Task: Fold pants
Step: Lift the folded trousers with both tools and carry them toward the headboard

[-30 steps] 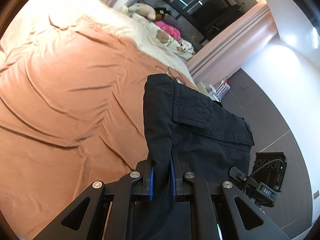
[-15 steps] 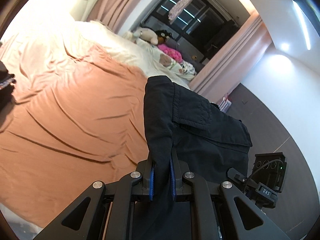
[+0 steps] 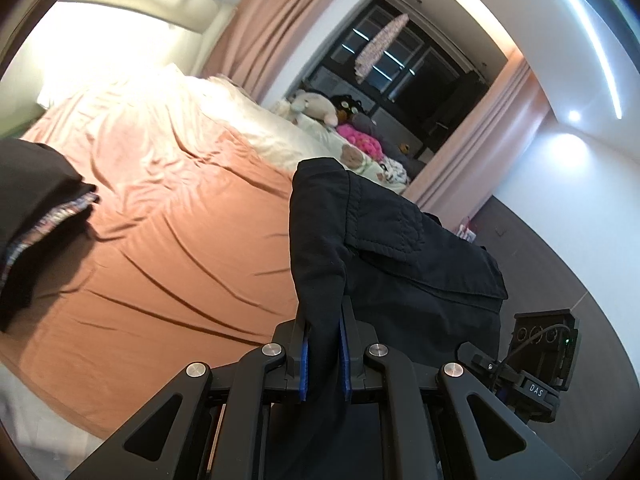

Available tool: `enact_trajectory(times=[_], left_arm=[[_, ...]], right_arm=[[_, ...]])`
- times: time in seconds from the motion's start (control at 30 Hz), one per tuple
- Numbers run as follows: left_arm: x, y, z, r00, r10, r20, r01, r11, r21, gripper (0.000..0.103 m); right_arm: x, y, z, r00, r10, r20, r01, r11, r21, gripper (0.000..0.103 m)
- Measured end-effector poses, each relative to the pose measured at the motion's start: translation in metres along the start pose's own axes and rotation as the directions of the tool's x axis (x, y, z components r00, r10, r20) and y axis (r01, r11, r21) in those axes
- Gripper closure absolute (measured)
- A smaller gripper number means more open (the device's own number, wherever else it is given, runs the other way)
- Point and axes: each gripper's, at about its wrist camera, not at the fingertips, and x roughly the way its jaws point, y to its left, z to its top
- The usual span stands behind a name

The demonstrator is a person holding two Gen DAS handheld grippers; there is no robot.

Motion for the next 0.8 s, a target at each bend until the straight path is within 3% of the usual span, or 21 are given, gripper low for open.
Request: enact_trajectory(times=[0.47, 0.8], left_arm=[[-0.084, 0.096, 0.031, 0.992, 0.085, 0.093, -0.081, 0.996, -0.047, 0.091], [-0.130, 0.160, 0.056, 0.977, 0.143, 0.159, -0.129, 0.987, -0.095, 0.091]], right_arm=[[0.093, 0.031, 0.013, 0.995, 0.076, -0.061, -0.078, 0.996, -0.041, 0.080], [0.162, 0.062, 0.020, 0.989, 0.110, -0.101, -0.118, 0.990, -0.081, 0.080]])
